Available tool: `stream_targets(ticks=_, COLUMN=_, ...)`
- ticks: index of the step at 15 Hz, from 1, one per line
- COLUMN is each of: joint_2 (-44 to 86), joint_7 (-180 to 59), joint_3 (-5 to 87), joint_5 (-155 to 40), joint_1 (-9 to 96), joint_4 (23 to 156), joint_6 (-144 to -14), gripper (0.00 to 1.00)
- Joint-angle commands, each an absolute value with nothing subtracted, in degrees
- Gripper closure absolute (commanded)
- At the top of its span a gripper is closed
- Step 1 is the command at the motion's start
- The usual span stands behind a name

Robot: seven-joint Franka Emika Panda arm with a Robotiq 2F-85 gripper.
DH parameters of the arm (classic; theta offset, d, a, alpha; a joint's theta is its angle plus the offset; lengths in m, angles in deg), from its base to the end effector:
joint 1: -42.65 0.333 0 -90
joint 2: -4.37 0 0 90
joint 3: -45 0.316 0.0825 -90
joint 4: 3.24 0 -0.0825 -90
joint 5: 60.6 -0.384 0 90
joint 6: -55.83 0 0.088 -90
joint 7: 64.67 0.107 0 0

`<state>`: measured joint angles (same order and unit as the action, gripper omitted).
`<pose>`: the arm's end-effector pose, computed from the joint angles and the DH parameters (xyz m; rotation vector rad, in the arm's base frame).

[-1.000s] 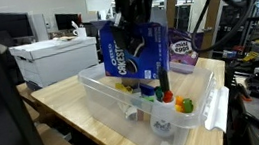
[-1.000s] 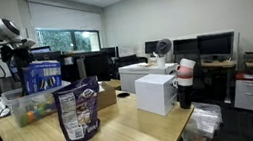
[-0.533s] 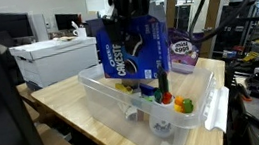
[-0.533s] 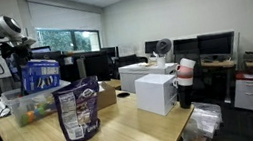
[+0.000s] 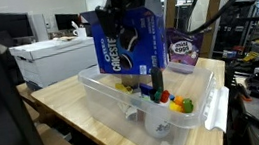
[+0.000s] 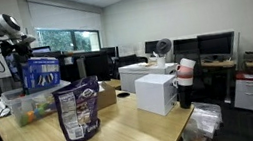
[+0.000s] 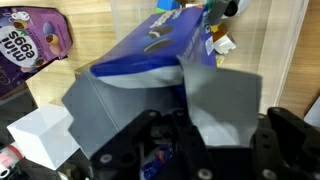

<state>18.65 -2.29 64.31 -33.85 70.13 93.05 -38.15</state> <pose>0.4563 0.3971 0.4477 2.6880 -0.2327 0.2074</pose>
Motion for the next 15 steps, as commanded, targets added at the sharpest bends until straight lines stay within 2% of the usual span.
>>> stream_targets(ticks=1, joint_2=19.5, joint_7=-2.6, joint_3=63.6, joint_5=-31.8, joint_1=71.8, joint_4=90.1, joint_6=-35.3, gripper=0.99)
stream_targets(ticks=15, joint_2=21.2, joint_7=-2.7, joint_3=63.3, joint_5=-27.1, joint_1=74.6, joint_4=86.2, joint_6=-30.3, gripper=0.99)
